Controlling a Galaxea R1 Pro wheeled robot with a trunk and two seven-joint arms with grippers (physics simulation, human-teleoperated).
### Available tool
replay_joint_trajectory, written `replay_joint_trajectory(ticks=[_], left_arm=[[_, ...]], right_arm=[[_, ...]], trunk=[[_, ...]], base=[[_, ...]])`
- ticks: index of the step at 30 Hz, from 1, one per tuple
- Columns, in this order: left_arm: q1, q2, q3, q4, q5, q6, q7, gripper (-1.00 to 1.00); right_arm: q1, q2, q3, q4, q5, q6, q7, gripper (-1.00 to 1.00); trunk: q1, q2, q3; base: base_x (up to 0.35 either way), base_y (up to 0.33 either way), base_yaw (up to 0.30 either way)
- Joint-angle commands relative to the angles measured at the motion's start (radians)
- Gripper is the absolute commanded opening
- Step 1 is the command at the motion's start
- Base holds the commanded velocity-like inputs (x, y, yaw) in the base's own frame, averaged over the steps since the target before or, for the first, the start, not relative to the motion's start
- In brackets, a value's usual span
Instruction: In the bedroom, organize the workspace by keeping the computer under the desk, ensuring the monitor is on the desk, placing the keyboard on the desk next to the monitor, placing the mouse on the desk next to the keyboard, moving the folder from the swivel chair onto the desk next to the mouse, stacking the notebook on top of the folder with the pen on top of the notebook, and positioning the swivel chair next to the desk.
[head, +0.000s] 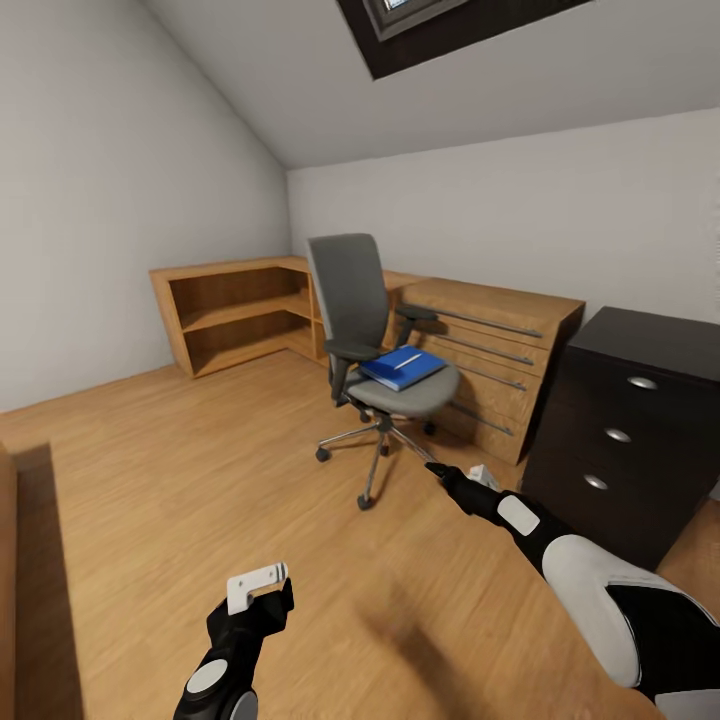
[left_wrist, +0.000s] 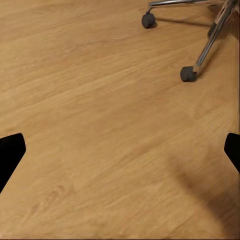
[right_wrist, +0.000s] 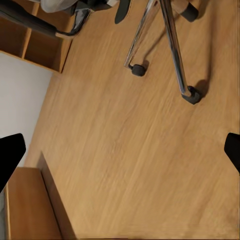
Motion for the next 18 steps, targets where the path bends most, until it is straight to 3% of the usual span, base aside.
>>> replay_joint_trajectory(ticks=[1, 9, 14, 16, 17, 18], left_arm=[[0.000, 0.000, -0.001, -0.002, 0.010, 0.002, 0.008, 1.00], [0.000, 0.000, -0.001, -0.002, 0.010, 0.002, 0.008, 1.00], [0.000, 0.000, -0.002, -0.002, 0.011, 0.002, 0.007, 1.00], [0.000, 0.000, -0.002, -0.001, 0.011, 0.002, 0.008, 1.00], [-0.001, 0.000, 0.000, 0.014, 0.012, 0.003, 0.008, 1.00], [-0.001, 0.000, 0.001, 0.022, 0.012, 0.003, 0.008, 1.00]], right_arm=[[0.000, 0.000, -0.005, -0.001, -0.002, 0.006, 0.001, 1.00], [0.000, 0.004, -0.004, 0.008, -0.001, -0.040, -0.003, 1.00], [0.000, 0.006, 0.000, 0.043, 0.002, -0.166, -0.024, 1.00], [0.000, 0.007, 0.001, 0.047, 0.003, -0.190, -0.046, 1.00], [0.000, 0.009, 0.007, 0.051, 0.016, -0.243, -0.121, 1.00], [0.000, 0.010, 0.009, 0.051, 0.022, -0.257, -0.140, 1.00]], trunk=[[-0.001, 0.000, -0.001], [-0.001, 0.000, -0.001], [-0.003, 0.001, 0.019], [-0.004, 0.001, 0.026], [-0.004, 0.001, 0.030], [-0.008, 0.008, 0.033]], base=[[-0.191, -0.118, 0.000], [-0.076, -0.047, 0.000], [-0.010, -0.006, 0.000], [-0.004, -0.002, 0.000], [-0.001, -0.001, 0.000], [-0.001, -0.001, 0.000]])
